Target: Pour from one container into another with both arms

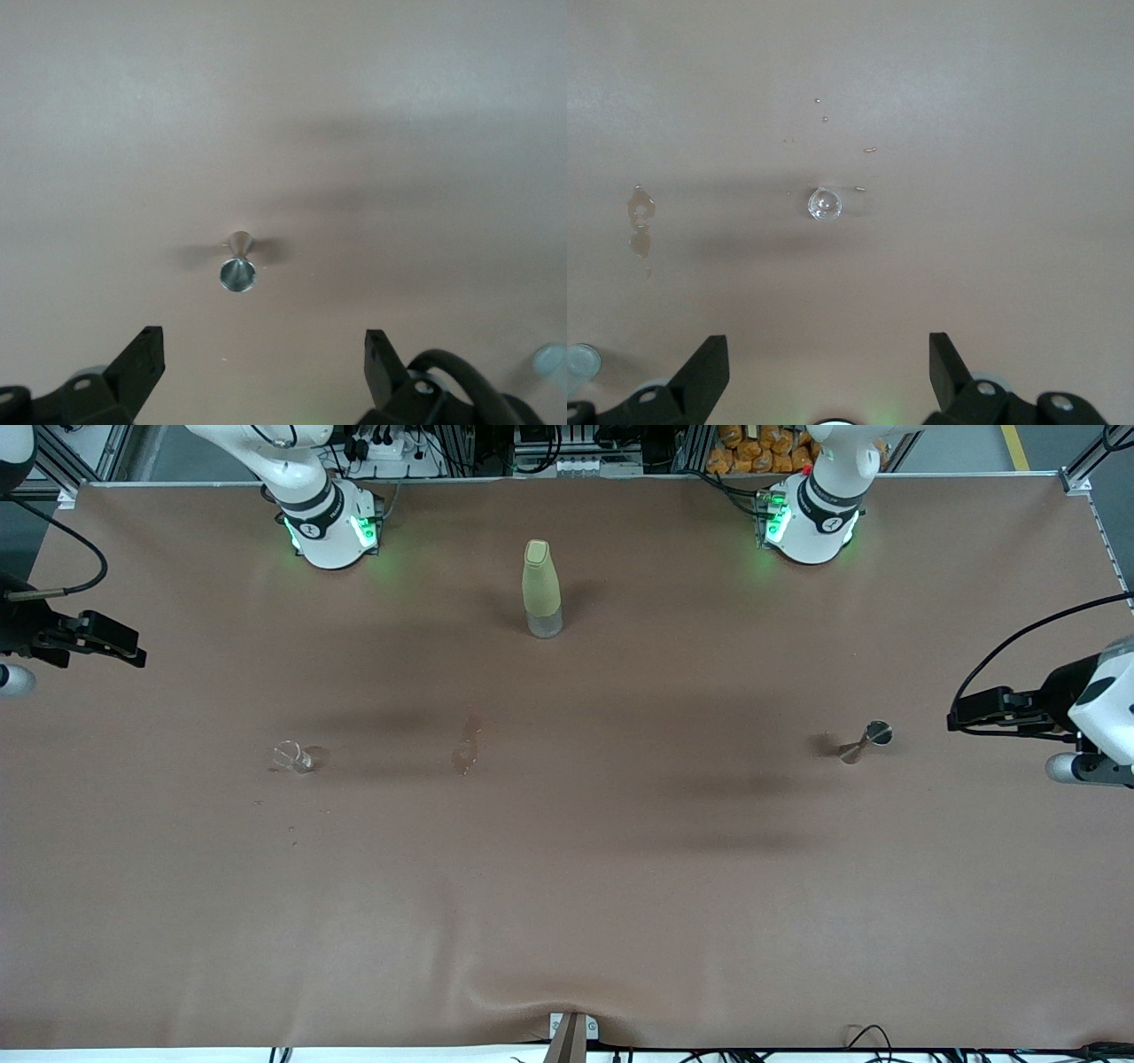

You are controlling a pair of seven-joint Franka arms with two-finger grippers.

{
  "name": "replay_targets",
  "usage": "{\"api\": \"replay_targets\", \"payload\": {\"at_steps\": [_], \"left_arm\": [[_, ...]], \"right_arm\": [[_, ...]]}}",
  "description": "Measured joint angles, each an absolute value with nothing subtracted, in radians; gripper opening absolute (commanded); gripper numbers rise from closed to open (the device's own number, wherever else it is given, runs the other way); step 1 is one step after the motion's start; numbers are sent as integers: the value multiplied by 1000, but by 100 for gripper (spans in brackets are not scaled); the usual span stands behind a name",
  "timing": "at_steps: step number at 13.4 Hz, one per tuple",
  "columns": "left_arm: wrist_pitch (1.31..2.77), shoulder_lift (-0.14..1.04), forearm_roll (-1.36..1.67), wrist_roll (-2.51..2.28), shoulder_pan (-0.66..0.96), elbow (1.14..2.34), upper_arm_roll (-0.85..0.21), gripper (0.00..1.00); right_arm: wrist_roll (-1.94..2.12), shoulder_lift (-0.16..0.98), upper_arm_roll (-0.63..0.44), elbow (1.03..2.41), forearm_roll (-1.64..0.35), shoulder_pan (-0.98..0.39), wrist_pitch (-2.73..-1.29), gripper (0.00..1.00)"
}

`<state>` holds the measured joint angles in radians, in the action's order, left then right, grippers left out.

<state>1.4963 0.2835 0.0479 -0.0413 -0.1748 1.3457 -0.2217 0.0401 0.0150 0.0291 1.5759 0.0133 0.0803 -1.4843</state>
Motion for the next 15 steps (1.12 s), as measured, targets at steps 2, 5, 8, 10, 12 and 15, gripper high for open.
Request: {"api": "replay_targets", "payload": {"at_steps": [2, 5, 8, 10, 12, 15], "left_arm": [[1496, 283, 47, -103, -165, 1348, -229, 100], [1504, 284, 46, -121, -163, 1363, -232, 100], [1556, 284, 46, -185, -141, 1389, -233, 100], [1604, 279, 45, -216, -94, 1419, -211, 100], [1692, 253, 41, -219, -32, 1478, -147, 100], [1743, 208, 41, -215, -20, 1516, -109, 100]], "right_arm": [[28, 15, -30, 1576, 13, 24, -1484, 100], [7, 15, -43, 1576, 13, 12, -1484, 100], [5, 15, -48, 1576, 13, 12, -1484, 100], [5, 15, -50, 1576, 13, 12, -1484, 100], [5, 15, -47, 1576, 13, 15, -1484, 100], [5, 15, -42, 1576, 13, 16, -1484, 100]]}}
